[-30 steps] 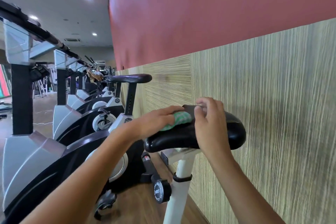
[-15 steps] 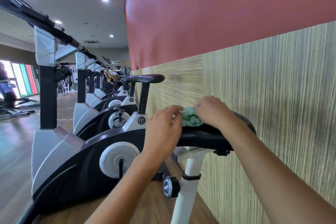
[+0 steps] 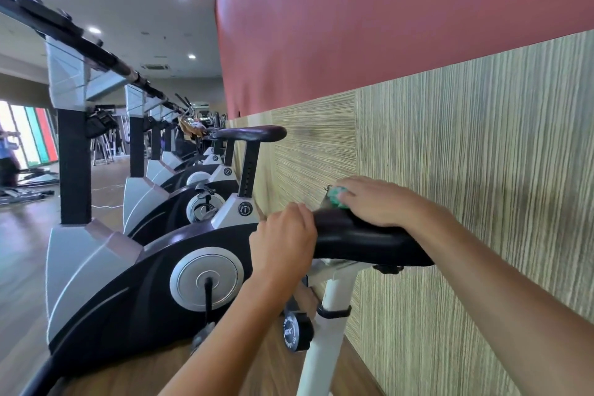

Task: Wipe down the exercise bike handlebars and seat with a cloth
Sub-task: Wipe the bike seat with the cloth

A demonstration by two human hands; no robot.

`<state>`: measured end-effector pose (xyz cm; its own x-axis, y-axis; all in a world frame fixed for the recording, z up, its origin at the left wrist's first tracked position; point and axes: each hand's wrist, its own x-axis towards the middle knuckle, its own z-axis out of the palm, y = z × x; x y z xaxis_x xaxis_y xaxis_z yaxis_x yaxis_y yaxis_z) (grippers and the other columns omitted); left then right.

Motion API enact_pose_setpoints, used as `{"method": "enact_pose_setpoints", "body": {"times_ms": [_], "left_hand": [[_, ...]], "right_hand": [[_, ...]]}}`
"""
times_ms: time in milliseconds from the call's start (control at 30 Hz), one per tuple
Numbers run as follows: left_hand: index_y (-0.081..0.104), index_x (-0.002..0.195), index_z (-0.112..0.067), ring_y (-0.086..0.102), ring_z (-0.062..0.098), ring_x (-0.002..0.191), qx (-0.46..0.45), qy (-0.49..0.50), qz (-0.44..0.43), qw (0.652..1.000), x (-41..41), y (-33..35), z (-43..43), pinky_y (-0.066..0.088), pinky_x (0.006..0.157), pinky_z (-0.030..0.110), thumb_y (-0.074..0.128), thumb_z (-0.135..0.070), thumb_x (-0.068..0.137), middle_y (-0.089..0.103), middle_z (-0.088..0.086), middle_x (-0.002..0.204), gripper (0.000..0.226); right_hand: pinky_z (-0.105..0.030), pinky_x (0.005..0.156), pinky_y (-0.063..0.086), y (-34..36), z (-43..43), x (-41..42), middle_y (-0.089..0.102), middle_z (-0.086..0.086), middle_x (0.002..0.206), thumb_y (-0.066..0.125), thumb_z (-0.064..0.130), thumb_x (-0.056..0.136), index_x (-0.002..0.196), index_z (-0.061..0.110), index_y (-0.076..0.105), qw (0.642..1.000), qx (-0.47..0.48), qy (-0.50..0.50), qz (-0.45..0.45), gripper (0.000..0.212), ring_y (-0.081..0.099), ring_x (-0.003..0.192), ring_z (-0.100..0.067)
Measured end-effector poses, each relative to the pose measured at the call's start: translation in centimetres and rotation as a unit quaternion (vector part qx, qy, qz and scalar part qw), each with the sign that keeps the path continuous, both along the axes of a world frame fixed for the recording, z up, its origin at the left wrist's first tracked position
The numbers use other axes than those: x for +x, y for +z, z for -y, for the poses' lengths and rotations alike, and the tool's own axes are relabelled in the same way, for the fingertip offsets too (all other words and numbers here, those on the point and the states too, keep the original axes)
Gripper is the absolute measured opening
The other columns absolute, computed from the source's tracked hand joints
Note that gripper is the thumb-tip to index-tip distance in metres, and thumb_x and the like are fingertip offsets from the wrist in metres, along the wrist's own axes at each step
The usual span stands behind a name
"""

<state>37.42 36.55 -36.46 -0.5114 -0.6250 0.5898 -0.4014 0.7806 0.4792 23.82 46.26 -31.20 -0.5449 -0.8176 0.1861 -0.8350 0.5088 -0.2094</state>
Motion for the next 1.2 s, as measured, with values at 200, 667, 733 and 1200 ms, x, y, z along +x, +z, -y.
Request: {"method": "enact_pose_setpoints", "body": {"times_ms": [200,667,733,1200], "left_hand": [[0.038,0.074,-0.019,0.051,0.035,0.073,0.021,-0.003,0.001,1.000,0.3,-0.2,-0.2,0.035,0.065,0.040,0.020,-0.029,0.101,0.044,-0.003,0.070,0.034],[0.042,0.082,-0.023,0.051,0.022,0.066,0.119,-0.012,0.125,0.985,0.9,2.6,-0.5,0.032,0.063,0.030,0.029,-0.027,0.101,0.043,-0.012,0.074,0.023],[0.043,0.080,-0.023,0.054,0.022,0.063,0.085,-0.026,0.151,0.985,0.6,3.2,0.0,0.038,0.063,0.033,0.028,-0.026,0.098,0.047,-0.010,0.071,0.023],[0.034,0.152,-0.007,0.027,0.028,0.149,-0.135,-0.272,0.331,0.893,2.0,3.5,1.0,0.034,0.112,0.051,0.062,-0.015,0.088,0.030,0.009,0.160,0.070]], "right_hand": [[-0.045,0.119,0.025,0.3,1.5,-1.4,0.031,-0.001,0.160,0.032,0.045,0.106,0.152,0.027,0.035,0.998,-0.011,0.052,0.031,0.049,0.031,0.146,-0.022],[-0.046,0.123,0.008,0.7,0.4,-0.4,0.010,0.004,0.168,0.014,0.050,0.103,0.152,0.030,0.032,0.996,0.067,-0.053,0.005,0.056,0.005,0.155,-0.024],[-0.052,0.122,0.015,0.6,-0.5,1.6,0.013,-0.001,0.168,0.014,0.057,0.102,0.151,0.024,0.037,0.996,0.053,-0.066,-0.011,0.063,0.008,0.154,-0.028],[-0.050,0.120,0.026,0.2,-4.5,3.3,0.026,-0.008,0.164,0.040,0.037,0.107,0.152,0.022,0.041,0.999,0.019,-0.043,0.015,0.047,0.020,0.152,-0.031]]}}
